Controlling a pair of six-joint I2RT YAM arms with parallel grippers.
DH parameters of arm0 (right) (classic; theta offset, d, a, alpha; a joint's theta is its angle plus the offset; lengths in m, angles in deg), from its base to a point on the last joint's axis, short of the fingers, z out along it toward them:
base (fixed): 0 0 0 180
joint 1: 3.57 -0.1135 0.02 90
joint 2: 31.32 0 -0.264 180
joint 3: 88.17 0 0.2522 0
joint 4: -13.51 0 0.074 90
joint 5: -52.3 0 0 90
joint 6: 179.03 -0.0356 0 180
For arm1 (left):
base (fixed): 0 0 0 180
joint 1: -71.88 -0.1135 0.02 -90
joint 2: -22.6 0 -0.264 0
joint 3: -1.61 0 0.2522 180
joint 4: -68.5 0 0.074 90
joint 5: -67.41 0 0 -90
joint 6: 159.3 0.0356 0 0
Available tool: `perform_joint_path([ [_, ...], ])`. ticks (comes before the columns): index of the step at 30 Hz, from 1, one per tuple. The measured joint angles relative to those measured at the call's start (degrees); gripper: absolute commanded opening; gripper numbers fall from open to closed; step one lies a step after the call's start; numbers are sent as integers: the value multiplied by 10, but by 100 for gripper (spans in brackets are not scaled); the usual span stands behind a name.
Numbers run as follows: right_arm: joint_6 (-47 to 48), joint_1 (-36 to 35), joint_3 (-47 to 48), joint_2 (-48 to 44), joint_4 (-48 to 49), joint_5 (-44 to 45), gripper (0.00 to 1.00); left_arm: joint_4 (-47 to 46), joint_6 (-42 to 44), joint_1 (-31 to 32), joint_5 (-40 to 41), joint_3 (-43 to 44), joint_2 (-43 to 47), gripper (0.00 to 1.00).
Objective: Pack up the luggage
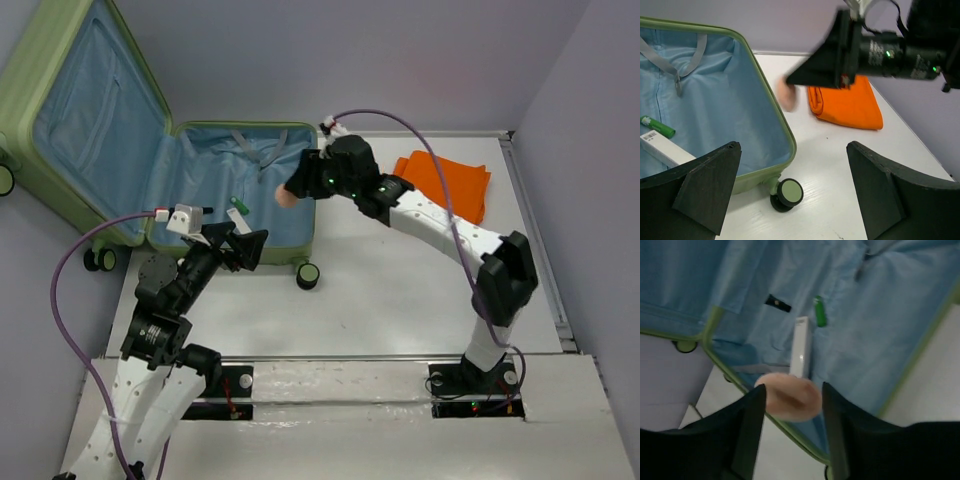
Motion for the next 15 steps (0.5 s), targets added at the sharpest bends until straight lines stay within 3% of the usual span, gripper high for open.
perform_joint_path([
  [1, 3, -9, 56, 37, 13, -17, 83, 0, 0, 0, 1, 0, 1, 99],
  [2, 5, -16, 108, 72, 28, -30, 88, 0, 0, 0, 3, 0, 2, 99],
  [5, 9, -28, 136, 106, 37, -49, 87, 1, 0, 0, 5, 0, 5, 99],
  [7, 10, -19, 102, 97, 33, -56, 81, 1, 0, 0, 5, 0, 7, 99],
  [9, 14, 4, 56, 76, 29, -53, 51, 1, 0, 0, 5, 0, 9, 99],
  [11, 22, 54, -14, 40, 14, -31, 35, 1, 0, 0, 5, 0, 10, 99],
  [12, 24, 66, -25, 33, 9, -26, 32, 1, 0, 0, 5, 0, 10, 99],
  [14, 34, 105, -50, 21, -2, -1, 33, 2, 0, 2, 5, 0, 10, 99],
  [15, 41, 134, -58, 19, -16, 26, 45, 3, 0, 3, 5, 0, 10, 99],
])
